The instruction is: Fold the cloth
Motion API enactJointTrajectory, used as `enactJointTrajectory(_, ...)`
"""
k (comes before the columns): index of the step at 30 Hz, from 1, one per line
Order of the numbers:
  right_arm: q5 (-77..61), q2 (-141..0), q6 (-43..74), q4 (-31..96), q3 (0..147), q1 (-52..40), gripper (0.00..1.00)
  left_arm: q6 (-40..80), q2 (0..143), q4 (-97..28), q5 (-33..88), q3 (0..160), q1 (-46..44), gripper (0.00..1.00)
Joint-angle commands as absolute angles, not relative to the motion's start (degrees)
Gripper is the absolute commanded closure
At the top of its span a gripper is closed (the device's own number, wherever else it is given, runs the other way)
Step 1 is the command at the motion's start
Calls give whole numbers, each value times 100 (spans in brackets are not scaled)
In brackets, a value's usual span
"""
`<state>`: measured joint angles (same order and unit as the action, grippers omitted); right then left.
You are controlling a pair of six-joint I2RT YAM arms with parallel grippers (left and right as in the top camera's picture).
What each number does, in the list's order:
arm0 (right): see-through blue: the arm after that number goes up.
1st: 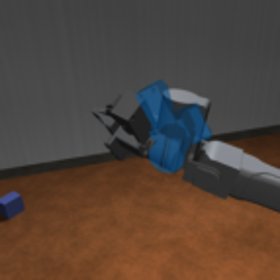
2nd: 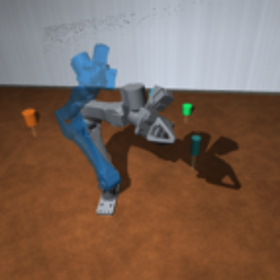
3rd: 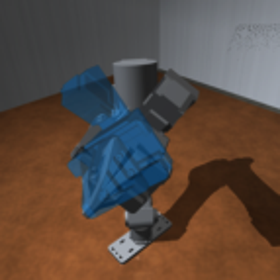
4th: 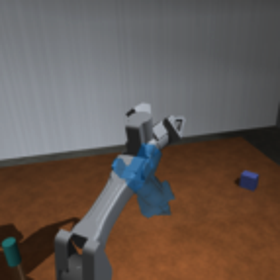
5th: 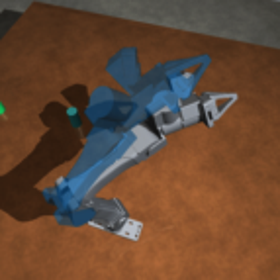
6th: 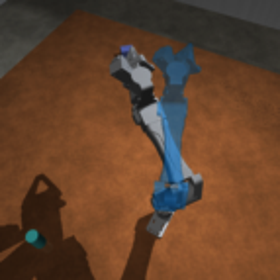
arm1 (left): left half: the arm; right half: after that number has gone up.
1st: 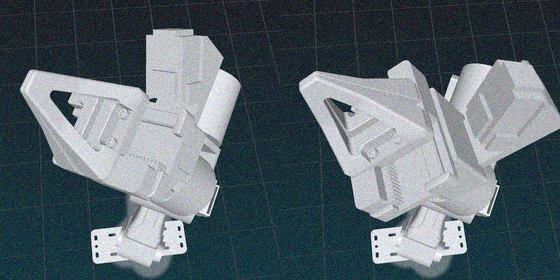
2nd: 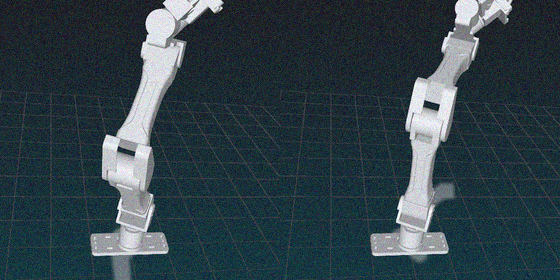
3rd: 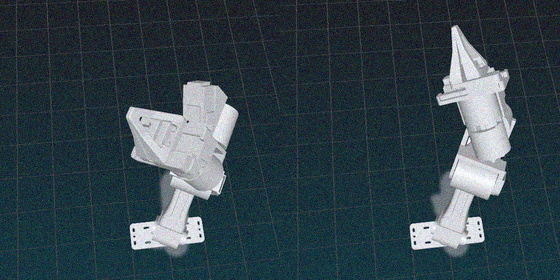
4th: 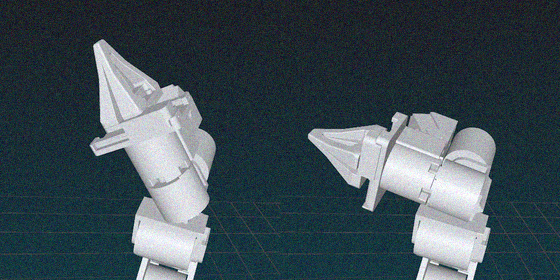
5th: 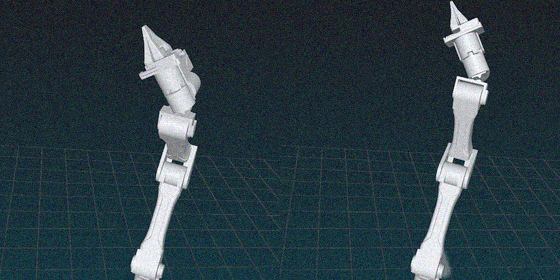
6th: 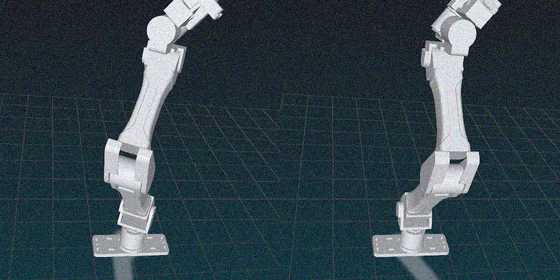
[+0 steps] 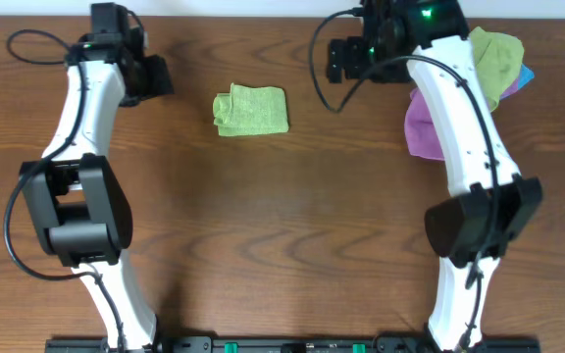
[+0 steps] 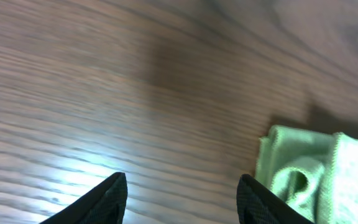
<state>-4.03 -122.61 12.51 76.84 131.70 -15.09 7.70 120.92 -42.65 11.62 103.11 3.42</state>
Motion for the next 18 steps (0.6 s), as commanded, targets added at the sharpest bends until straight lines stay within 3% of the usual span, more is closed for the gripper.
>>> enactJointTrajectory(1, 974, -11935, 1041, 7970, 13233, -1680, 1, 727, 12025, -4362, 1142, 10366, 137, 42)
enactJointTrajectory(5, 1717, -11290, 1020, 8615, 13231, -1973, 1, 731, 12025, -4508, 1144, 10366, -141, 42)
enactJointTrajectory(11, 1651, -10403, 1090, 9168, 12954, -2110, 1, 805, 12025, -4619, 1144, 10366, -401, 44)
enactJointTrajectory(18, 1802, -8510, 1087, 8879, 11083, -2108, 1, 928, 12025, -4786, 1146, 10368, -419, 45)
